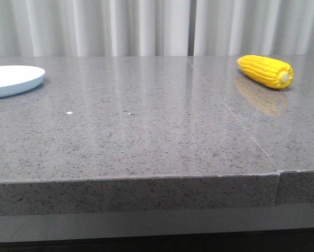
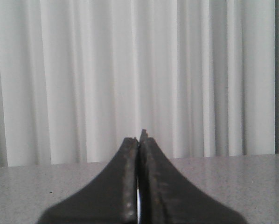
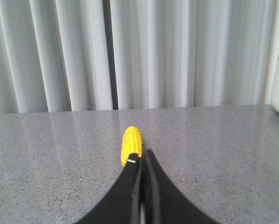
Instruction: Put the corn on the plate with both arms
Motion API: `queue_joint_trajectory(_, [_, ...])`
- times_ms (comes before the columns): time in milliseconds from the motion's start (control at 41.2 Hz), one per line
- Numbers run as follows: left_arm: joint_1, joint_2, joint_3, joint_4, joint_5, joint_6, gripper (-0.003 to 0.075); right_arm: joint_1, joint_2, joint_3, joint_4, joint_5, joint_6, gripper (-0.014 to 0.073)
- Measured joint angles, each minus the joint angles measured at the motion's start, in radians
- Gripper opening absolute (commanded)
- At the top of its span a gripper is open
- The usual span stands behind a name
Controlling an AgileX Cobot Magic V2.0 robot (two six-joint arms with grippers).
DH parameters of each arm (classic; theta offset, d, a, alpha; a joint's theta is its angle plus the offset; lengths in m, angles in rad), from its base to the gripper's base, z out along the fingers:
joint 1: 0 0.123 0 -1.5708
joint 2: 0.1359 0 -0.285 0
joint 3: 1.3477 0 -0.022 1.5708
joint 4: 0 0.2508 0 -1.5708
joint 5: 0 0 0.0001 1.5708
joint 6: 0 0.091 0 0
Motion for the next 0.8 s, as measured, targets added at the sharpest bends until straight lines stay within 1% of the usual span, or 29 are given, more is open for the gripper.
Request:
queue_joint_trajectory(73, [0.000,0.052,-0.092,0.000,0.069,0.000,-0.0020,0.000,0.072,-0.081,0.000,0.058,0.000,-0.0067])
queue_joint_trajectory(194, [0.000,0.158,-0.224,0.000,0.224,0.000,-0.0020,0.000,0.199,-0.205,0.000,0.176,0.000,-0.0067])
queue_joint_trajectory(291, [0.000,0.237,-0.279,0.000,0.307,0.000,-0.0020,0.000,0.293,-0.268,0.000,0.238,0.000,-0.0067])
queue_joint_trajectory(436, [0.000,0.324,-0.287,0.000,0.346,0.000,-0.0020,0.000,0.390,-0.283,0.000,0.269,0.000,-0.0067])
queue_joint_trajectory(703, [0.000,0.398,-0.287,0.000,0.393,0.000,-0.0020,0.000,0.494,-0.279,0.000,0.280,0.000,-0.0064])
queue_joint_trajectory(752, [0.000,0.406,-0.287,0.000,0.403,0.000,-0.0013,0.000,0.505,-0.279,0.000,0.285,0.000,-0.0037])
queue_joint_trajectory(800, [0.000,0.415,-0.287,0.000,0.414,0.000,0.0024,0.000,0.512,-0.279,0.000,0.288,-0.002,0.0022])
